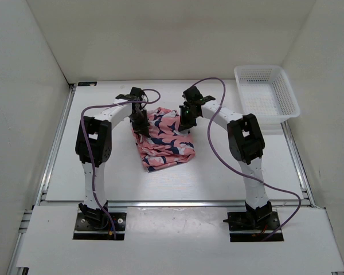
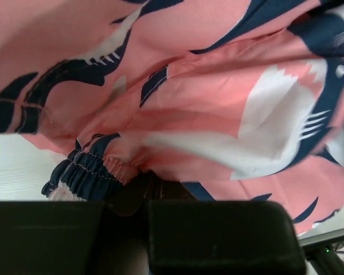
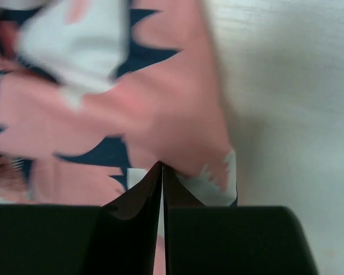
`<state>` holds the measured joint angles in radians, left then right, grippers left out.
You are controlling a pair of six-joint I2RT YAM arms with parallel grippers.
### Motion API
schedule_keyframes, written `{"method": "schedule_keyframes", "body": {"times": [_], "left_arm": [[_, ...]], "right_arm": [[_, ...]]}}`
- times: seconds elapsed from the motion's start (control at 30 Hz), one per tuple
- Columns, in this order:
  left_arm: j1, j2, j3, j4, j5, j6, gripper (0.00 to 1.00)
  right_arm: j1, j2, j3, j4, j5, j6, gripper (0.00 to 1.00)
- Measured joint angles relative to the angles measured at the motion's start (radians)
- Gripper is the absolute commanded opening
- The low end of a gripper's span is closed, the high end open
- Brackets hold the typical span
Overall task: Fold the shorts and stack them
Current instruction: Fold the shorts
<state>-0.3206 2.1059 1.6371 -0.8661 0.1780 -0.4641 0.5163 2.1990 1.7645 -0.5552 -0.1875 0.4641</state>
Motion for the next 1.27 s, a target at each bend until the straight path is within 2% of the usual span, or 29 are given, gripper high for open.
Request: {"method": "schedule_keyframes", "body": {"times": [0.1,0.27,0.37,0.4,0.5,0.6,0.63,0.7,0.73,0.77,0.8,0.83,0.87,1.07,1.27], "left_arm": [[0.031,-0.002,-0.008,0.002,-0.002,0.013,0.11],[0.032,-0.005,-0.014,0.004,0.005,0.035,0.11],[0.031,-0.031,-0.015,-0.008,0.017,0.053,0.11],[0.031,-0.047,-0.015,-0.016,0.02,0.058,0.11],[0.03,-0.129,-0.014,-0.052,0.023,0.072,0.11],[0.031,-0.238,-0.003,-0.078,0.022,0.082,0.13],[0.03,-0.28,-0.003,-0.084,0.021,0.083,0.15],[0.03,-0.364,-0.002,-0.098,0.016,0.09,0.27],[0.031,-0.41,-0.003,-0.106,0.009,0.093,0.39],[0.031,-0.459,-0.003,-0.111,-0.002,0.094,0.55],[0.031,-0.51,-0.007,-0.113,-0.017,0.093,0.83],[0.031,-0.559,-0.013,-0.117,-0.037,0.098,0.94],[0.031,-0.617,-0.02,-0.124,-0.059,0.098,1.0],[0.031,-0.939,-0.069,-0.144,-0.236,0.066,1.0],[0.031,-1.182,-0.171,-0.166,-0.379,0.01,1.0]], "right_arm": [[0.0,0.084,0.028,0.005,-0.011,0.011,0.04],[0.0,0.072,0.03,0.005,0.006,0.02,0.04],[0.001,-0.006,-0.032,-0.011,0.045,0.021,0.17],[0.001,-0.049,-0.055,-0.02,0.058,0.022,0.27],[-0.004,-0.205,-0.108,-0.033,0.088,0.018,0.46],[-0.006,-0.378,-0.156,-0.025,0.121,0.007,0.61],[-0.006,-0.431,-0.177,-0.025,0.139,0.004,0.75],[-0.005,-0.528,-0.231,-0.029,0.193,0.002,0.87],[-0.005,-0.573,-0.266,-0.039,0.235,0.002,0.98],[-0.005,-0.618,-0.303,-0.05,0.275,0.003,1.0],[-0.006,-0.661,-0.336,-0.072,0.319,0.004,1.0],[-0.014,-0.701,-0.364,-0.097,0.36,0.005,1.0],[-0.024,-0.74,-0.385,-0.124,0.406,0.004,1.0],[-0.138,-0.969,-0.431,-0.251,0.689,0.021,1.0],[-0.202,-1.139,-0.475,-0.317,0.828,0.031,1.0]]}}
